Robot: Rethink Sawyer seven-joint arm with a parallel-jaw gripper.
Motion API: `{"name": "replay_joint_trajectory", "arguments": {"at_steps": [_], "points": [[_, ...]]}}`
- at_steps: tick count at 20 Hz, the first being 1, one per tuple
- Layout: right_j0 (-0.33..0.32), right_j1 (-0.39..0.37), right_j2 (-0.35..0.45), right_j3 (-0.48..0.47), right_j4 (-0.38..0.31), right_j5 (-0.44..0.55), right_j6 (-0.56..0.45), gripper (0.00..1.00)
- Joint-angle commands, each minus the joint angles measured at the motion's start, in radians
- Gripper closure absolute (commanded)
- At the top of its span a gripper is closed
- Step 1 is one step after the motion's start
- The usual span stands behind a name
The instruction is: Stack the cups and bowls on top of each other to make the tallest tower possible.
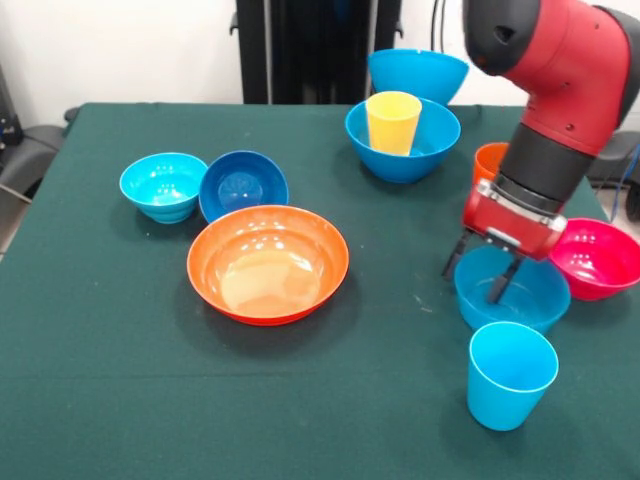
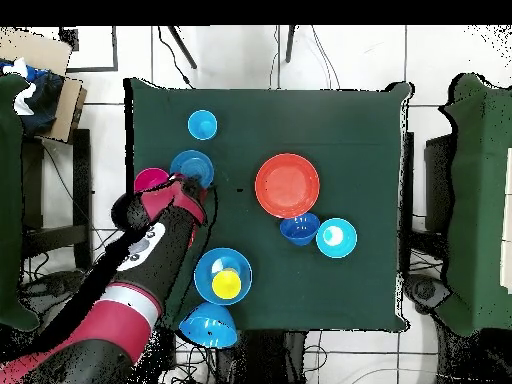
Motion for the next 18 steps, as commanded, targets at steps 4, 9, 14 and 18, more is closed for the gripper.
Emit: {"name": "replay_joint_trajectory", "arguments": {"at_steps": [4,9,14,18], "points": [[0.087,0.169,0.034,-0.253,0.129,0.186,0.175,1.00],[0.105,0.222,0.003,-0.348,0.178,0.255,0.194,1.00],[0.118,0.300,-0.059,-0.494,0.236,0.345,0.231,1.00],[0.124,0.370,-0.127,-0.631,0.291,0.428,0.271,1.00]]}}
